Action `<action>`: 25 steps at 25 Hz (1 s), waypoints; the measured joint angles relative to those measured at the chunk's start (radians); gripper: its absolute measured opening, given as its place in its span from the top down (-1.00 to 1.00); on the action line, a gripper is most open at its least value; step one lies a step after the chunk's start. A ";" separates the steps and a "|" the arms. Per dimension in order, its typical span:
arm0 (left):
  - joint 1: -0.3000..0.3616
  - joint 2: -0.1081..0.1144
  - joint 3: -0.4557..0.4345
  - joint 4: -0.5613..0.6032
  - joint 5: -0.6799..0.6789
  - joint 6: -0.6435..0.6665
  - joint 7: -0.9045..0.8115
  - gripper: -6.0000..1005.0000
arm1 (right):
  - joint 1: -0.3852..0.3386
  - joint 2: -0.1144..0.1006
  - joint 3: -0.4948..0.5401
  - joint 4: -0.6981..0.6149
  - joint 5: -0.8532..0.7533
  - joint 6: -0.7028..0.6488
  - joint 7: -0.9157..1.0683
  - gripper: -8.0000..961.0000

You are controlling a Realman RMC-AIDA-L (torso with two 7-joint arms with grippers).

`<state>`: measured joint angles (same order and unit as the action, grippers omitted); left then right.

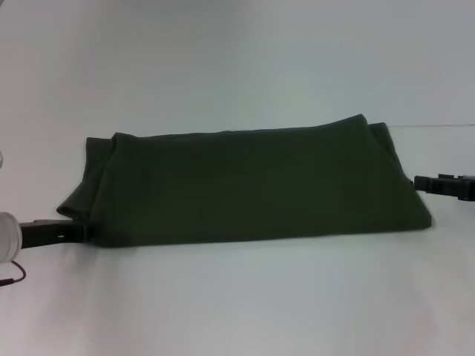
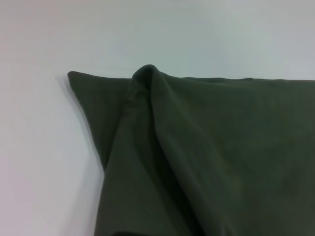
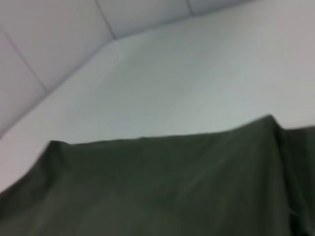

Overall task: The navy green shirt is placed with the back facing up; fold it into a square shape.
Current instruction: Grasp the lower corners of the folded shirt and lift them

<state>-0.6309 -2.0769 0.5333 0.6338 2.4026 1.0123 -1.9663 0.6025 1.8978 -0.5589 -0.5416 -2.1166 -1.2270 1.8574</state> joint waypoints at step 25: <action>-0.017 0.011 0.002 0.006 0.000 0.046 -0.056 0.91 | 0.076 -0.009 -0.005 0.006 -0.190 0.061 0.168 -0.54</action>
<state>-0.6482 -2.0661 0.5357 0.6399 2.4024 1.0585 -2.0223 0.6787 1.8889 -0.5643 -0.5351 -2.3067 -1.1661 2.0250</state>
